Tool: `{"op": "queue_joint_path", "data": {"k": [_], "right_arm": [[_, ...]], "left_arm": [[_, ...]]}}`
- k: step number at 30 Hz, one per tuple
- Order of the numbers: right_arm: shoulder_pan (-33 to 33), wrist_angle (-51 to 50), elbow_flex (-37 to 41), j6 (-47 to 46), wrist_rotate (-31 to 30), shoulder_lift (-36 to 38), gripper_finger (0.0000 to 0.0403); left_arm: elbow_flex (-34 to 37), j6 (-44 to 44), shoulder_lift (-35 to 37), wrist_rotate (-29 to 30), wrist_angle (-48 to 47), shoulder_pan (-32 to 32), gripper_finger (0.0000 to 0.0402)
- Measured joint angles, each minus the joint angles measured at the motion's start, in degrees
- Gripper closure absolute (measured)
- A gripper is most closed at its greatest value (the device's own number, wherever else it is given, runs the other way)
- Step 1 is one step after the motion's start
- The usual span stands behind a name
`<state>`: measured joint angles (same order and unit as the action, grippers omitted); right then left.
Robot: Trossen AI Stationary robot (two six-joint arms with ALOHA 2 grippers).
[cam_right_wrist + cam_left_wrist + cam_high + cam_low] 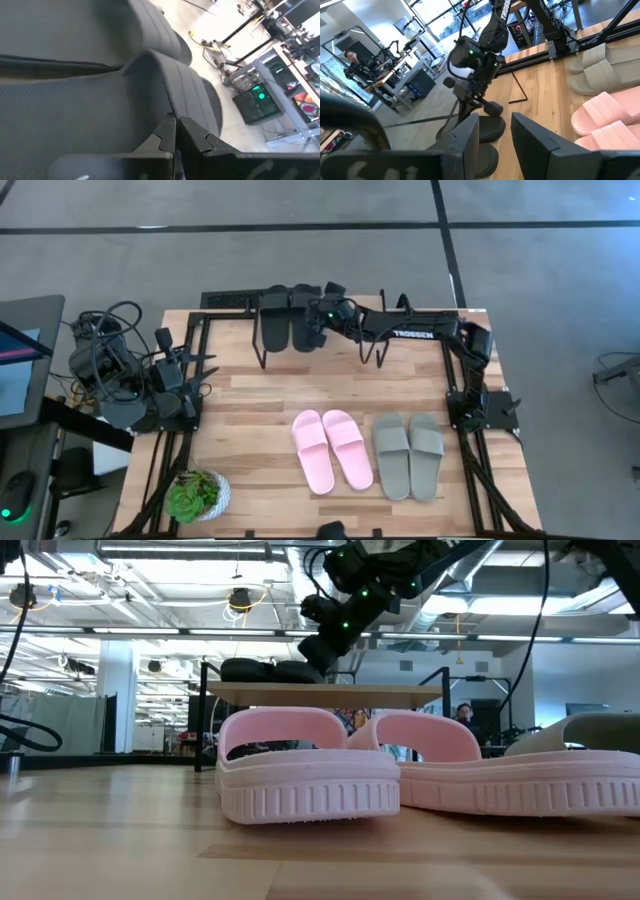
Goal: Pick and place slides into the shelf
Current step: Put the black slide on the shelf
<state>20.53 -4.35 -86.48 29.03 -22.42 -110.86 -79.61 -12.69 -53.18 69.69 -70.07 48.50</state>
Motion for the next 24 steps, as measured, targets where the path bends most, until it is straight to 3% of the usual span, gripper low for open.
{"op": "queue_joint_path", "data": {"k": [10,24], "right_arm": [[0.1,-1.8,-0.6,-0.5,0.1,0.3,0.0399],[-0.6,-3.0,-0.5,-1.2,0.0,0.2,0.0307]], "left_arm": [[0.0,0.0,-0.1,0.0,-0.1,0.0,0.0297],[0.0,-0.2,-0.1,0.0,0.0,0.0,0.0297]]}}
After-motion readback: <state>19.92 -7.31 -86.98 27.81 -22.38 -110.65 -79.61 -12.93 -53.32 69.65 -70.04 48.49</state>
